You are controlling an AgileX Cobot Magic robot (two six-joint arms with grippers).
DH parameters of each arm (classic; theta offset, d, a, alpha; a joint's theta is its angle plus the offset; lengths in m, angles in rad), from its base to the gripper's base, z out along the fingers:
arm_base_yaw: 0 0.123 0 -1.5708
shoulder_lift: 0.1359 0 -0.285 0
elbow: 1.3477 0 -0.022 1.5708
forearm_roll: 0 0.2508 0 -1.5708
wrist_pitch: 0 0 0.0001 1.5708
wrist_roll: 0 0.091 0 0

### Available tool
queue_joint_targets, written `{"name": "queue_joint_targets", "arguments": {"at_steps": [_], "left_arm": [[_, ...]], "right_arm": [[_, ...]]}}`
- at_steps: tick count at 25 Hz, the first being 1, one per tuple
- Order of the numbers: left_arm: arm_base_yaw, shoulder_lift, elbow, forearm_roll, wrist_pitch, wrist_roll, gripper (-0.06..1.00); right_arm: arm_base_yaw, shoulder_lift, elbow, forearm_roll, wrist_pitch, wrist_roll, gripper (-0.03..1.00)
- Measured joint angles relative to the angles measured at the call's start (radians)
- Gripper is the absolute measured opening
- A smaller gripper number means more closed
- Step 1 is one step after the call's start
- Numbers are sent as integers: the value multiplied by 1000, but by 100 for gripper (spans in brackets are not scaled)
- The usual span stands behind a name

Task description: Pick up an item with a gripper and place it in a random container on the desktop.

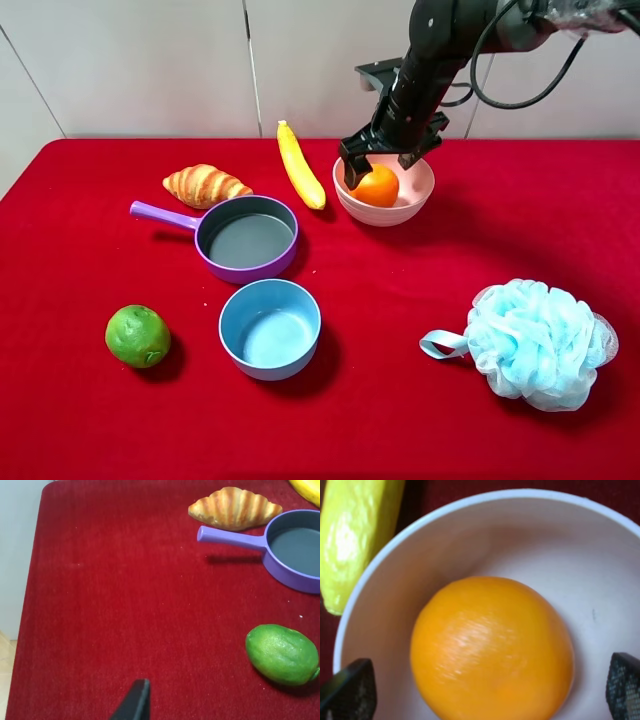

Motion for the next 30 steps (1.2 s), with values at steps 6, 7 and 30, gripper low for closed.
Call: {"name": "queue_joint_targets", "arguments": {"at_steps": [6, 7, 30], "left_arm": [[0, 0, 0, 0, 0, 0, 99], [0, 0, 0, 0, 0, 0, 99], [0, 0, 0, 0, 0, 0, 99]], "right_arm": [[0, -45, 0, -15, 34, 24, 69], [0, -52, 0, -17, 41, 30, 69], [55, -471, 179, -70, 247, 102, 69]]}}
